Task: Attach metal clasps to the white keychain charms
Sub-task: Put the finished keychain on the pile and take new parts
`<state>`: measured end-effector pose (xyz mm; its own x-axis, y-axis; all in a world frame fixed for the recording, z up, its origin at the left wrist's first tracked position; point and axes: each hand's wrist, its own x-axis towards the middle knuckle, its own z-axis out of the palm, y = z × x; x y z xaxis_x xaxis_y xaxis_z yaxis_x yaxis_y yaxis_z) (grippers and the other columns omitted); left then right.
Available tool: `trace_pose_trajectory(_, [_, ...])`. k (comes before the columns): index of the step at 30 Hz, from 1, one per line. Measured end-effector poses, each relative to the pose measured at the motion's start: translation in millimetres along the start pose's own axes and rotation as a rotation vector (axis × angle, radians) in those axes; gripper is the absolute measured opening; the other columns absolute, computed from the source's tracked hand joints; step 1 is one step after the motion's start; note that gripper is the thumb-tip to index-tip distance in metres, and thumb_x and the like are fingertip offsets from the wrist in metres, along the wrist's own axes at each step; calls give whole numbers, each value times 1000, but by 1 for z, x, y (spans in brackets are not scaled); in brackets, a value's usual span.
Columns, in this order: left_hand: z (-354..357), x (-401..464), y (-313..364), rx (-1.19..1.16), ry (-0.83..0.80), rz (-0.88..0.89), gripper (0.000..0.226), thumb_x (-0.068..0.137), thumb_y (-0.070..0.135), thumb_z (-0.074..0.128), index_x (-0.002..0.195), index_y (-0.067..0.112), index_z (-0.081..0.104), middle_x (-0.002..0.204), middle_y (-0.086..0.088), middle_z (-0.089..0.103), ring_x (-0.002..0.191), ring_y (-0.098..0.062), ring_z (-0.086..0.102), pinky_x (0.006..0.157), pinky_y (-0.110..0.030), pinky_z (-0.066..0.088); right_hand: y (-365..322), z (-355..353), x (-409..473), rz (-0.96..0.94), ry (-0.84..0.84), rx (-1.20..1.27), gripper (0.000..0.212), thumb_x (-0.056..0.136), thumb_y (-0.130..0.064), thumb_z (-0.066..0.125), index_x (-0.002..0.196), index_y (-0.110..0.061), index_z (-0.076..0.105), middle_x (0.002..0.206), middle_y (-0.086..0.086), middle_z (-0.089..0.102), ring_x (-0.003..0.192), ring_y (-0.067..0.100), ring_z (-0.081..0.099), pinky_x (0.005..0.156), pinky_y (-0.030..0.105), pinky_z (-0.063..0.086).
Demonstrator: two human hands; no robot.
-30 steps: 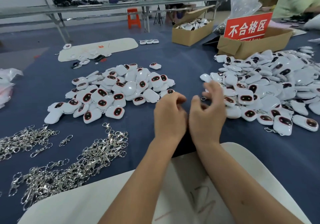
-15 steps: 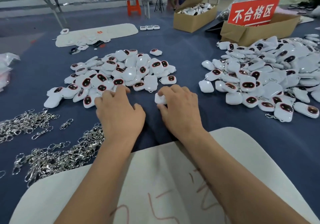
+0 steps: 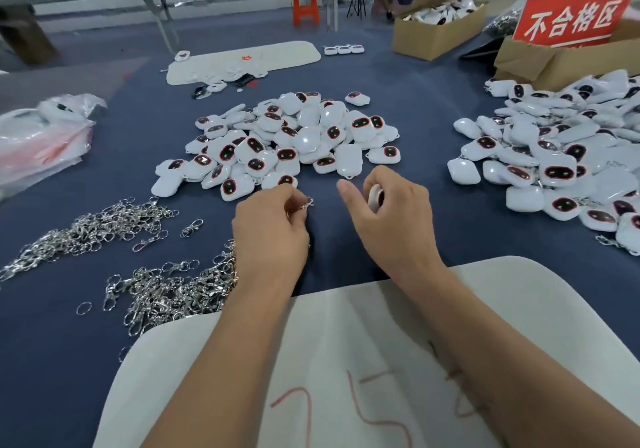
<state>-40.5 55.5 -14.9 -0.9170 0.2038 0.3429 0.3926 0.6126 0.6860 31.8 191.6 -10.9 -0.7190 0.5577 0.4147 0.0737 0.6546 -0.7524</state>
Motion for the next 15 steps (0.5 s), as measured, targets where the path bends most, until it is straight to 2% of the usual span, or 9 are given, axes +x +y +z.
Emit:
trace_pose_trajectory(2, [3, -1, 4, -146, 2, 47, 26, 85, 5, 71, 91, 30, 73, 80, 16, 71, 77, -2, 68, 83, -30, 58, 3, -1, 1, -25, -84, 56, 33, 102, -30, 65, 78, -15, 49, 57, -5, 50, 54, 16, 46, 55, 30, 36])
trace_pose_trajectory(4, [3, 0, 8, -287, -11, 92, 32, 85, 0, 72, 92, 31, 72, 79, 16, 71, 76, -1, 68, 76, -16, 55, 5, -1, 2, -50, -175, 117, 9, 106, -20, 58, 98, -16, 56, 75, 1, 63, 66, 17, 57, 65, 34, 46])
trace_pose_trajectory(5, [4, 0, 10, -355, -24, 104, 34, 84, -2, 72, 93, 30, 72, 80, 14, 72, 77, -2, 69, 74, -14, 54, 5, -1, 3, -57, -216, 135, 7, 106, -16, 55, 112, -18, 59, 85, -3, 66, 73, 15, 61, 70, 31, 48])
trace_pose_trajectory(7, [5, -1, 15, -489, -37, 99, 30, 84, -4, 73, 94, 24, 74, 82, 10, 75, 76, -5, 71, 72, -15, 55, 6, -1, 3, -97, -283, 162, 28, 106, -10, 53, 130, -23, 62, 97, -13, 68, 76, 6, 61, 75, 22, 47])
trace_pose_trajectory(10, [9, -3, 20, -704, -33, 1, 26, 84, -6, 73, 97, 18, 74, 90, 10, 75, 78, -11, 75, 71, -18, 55, 7, -1, 3, -102, -347, 243, 35, 105, -8, 55, 133, -27, 65, 94, -12, 72, 66, 16, 62, 69, 24, 49])
trace_pose_trajectory(13, [13, -3, 21, -862, -70, -129, 28, 86, -5, 75, 102, 17, 70, 100, 5, 75, 87, -17, 77, 79, -25, 58, 12, -1, 5, -58, -354, 324, 30, 103, -7, 61, 128, -22, 67, 80, -3, 70, 59, 12, 63, 64, 16, 47])
trace_pose_trajectory(15, [14, -2, 21, -921, -101, -181, 28, 86, -6, 75, 104, 15, 70, 98, 1, 77, 90, -19, 77, 81, -27, 59, 14, -2, 6, -40, -348, 367, 27, 101, -6, 65, 123, -21, 69, 74, -2, 69, 56, 11, 62, 60, 15, 46])
